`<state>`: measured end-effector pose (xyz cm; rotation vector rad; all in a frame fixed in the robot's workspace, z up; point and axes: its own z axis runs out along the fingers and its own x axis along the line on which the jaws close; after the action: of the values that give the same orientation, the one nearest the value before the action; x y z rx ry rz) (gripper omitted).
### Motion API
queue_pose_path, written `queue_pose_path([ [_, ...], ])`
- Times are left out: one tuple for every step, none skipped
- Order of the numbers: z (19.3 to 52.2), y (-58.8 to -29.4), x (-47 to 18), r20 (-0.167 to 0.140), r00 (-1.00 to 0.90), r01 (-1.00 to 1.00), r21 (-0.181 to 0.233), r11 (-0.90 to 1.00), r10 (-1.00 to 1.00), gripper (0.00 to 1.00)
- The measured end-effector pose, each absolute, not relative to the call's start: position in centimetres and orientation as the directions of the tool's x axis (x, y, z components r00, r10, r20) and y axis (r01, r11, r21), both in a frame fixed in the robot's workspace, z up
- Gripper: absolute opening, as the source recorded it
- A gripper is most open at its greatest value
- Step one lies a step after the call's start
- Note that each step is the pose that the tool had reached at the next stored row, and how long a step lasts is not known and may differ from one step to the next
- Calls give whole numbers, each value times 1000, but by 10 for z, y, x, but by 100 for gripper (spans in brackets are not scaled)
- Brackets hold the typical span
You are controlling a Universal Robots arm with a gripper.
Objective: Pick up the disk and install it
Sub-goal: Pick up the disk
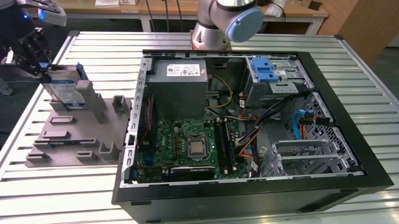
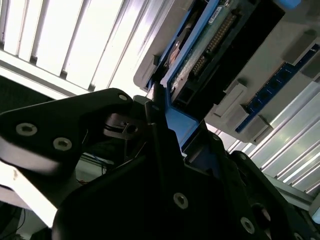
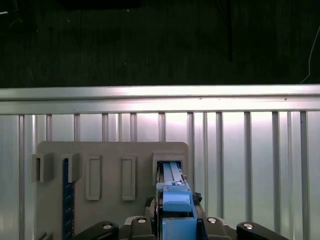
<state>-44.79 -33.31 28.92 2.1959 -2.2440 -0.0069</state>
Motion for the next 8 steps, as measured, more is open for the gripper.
queue_pose_path([
  [289,-333,-448,-2,-21,-1000,4,21,-1000,36],
  [289,-333,-448,-2,-21,-1000,4,21,-1000,36],
  [289,-333,-448,-2,-21,-1000,4,21,-1000,36],
  [289,-333,-448,-2,-20,-1000,4,20,-1000,36],
  [289,-333,-448,-2,-20,-1000,4,20,-1000,36],
  [289,-333,-448,-2,-20,-1000,4,20,-1000,36],
  [289,-333,-448,-2,-20,-1000,4,20,-1000,38],
  [289,-333,-448,-2,-20,-1000,4,20,-1000,38],
])
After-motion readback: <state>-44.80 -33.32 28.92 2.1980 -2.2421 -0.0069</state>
